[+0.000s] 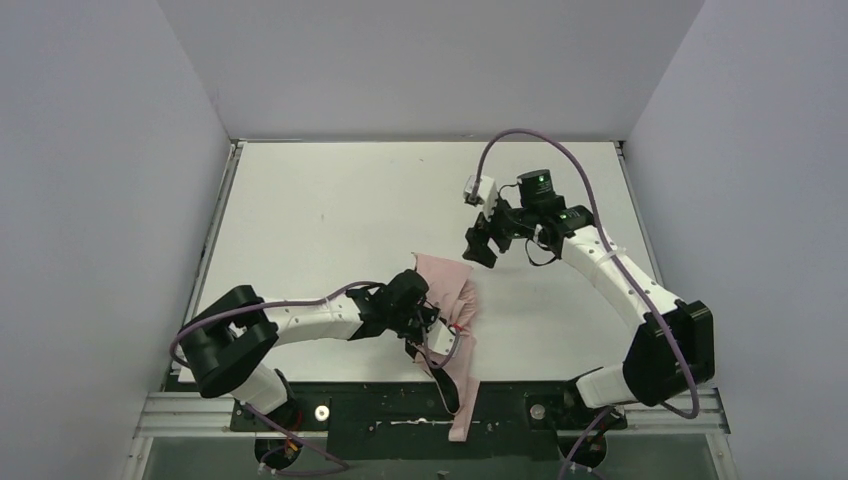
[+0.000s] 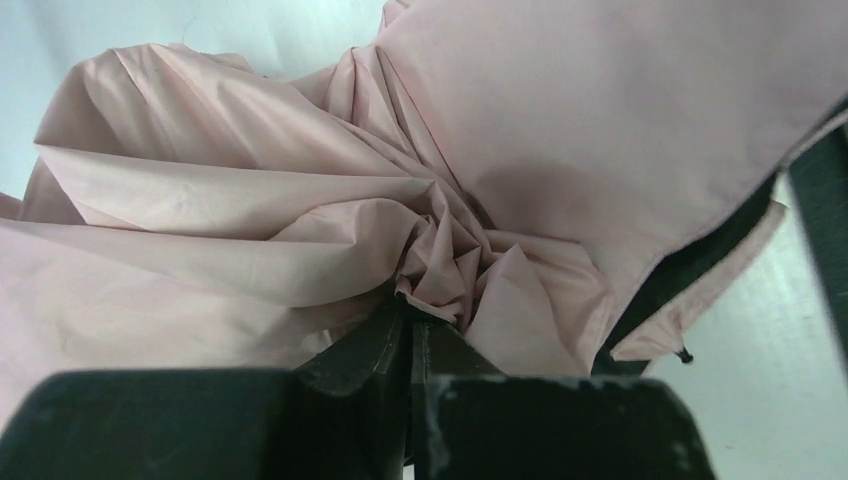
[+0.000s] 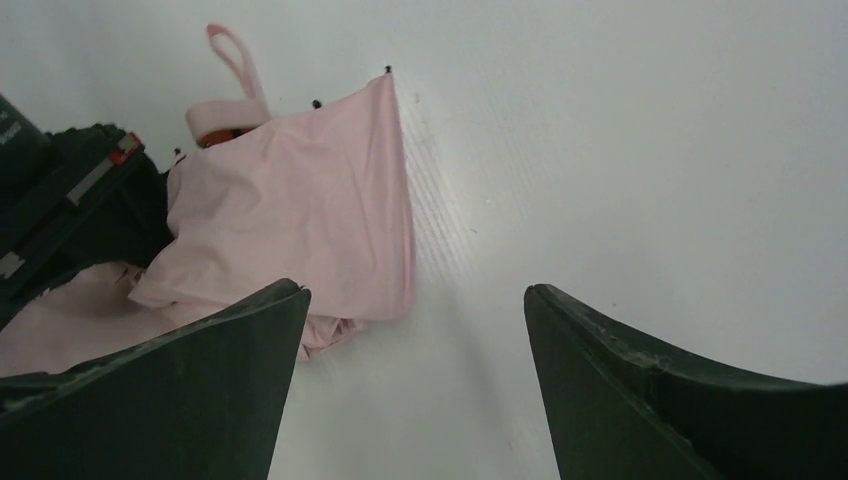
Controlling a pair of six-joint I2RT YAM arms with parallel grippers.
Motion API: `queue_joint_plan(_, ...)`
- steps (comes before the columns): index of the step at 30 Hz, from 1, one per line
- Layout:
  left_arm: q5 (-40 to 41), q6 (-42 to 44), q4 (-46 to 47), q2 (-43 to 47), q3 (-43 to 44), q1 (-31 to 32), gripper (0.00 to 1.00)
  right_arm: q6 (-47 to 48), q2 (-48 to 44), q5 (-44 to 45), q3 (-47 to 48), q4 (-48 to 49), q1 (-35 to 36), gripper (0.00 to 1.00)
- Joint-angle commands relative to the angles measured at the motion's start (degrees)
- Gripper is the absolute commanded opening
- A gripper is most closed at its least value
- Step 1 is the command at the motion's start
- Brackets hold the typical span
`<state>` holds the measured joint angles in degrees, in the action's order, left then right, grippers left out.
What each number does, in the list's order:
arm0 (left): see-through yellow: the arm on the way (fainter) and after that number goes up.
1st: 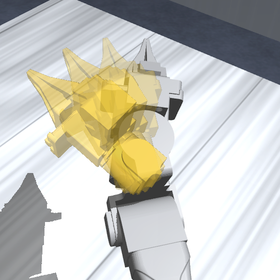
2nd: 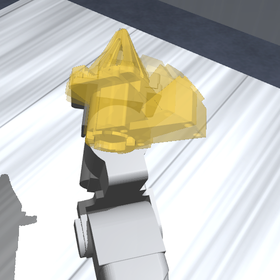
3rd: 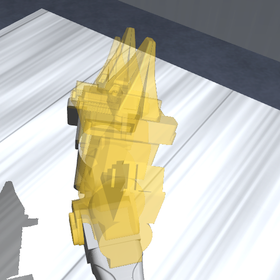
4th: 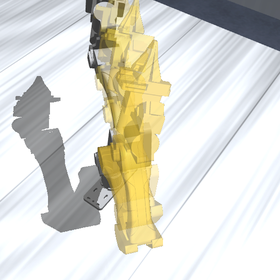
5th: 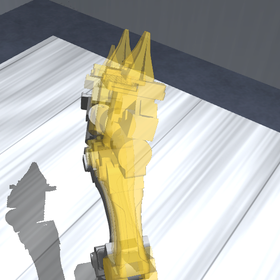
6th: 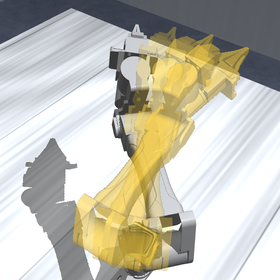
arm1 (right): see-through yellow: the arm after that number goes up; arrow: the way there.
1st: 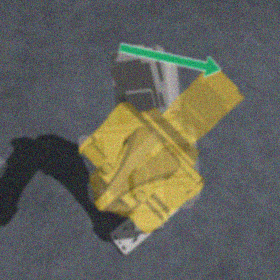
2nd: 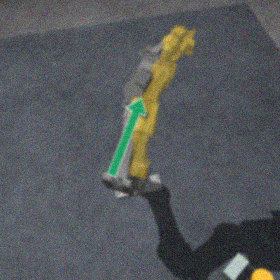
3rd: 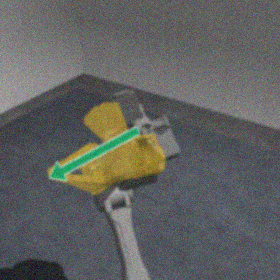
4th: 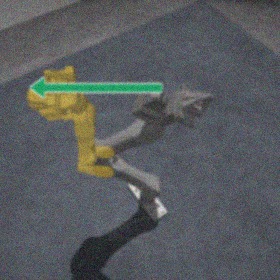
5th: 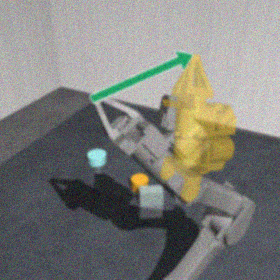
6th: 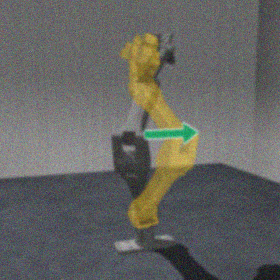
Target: Put away the umbrella
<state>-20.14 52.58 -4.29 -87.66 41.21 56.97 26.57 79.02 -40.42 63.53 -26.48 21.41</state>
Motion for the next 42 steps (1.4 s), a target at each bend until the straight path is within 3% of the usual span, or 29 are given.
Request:
queue_joint_plan(1, 9.6, 10.0, -1.3, -3.4, 0.2, -0.2, 0.0, 13.0, 3.3, -4.6, 3.4, -13.5, 2.6, 0.82)
queue_joint_plan(12, 14.2, 16.2, 3.5, -8.0, 0.5, 0.7, 0.0, 12.8, 10.4, 1.2, 2.3, -7.5, 6.7, 0.84)
queue_joint_plan(23, 14.8, 16.8, 3.4, -7.9, -0.3, 1.5, 0.0, 16.3, 16.8, 4.4, 7.0, -9.7, 8.2, 0.87)
queue_joint_plan(27, 15.1, 16.9, 3.4, -7.9, -0.4, 1.7, 0.0, 16.3, 17.6, 1.6, 11.1, -12.9, 8.1, 0.9)
queue_joint_plan(31, 15.7, 17.1, 3.4, -8.1, -0.3, 1.7, 0.0, 15.7, 21.2, -0.5, 16.8, -21.2, 7.6, 1.0)
queue_joint_plan(42, 15.7, 17.1, 3.4, -8.4, -0.3, 1.7, 0.0, 16.2, 26.8, 4.3, 17.4, -26.9, 8.6, 1.0)
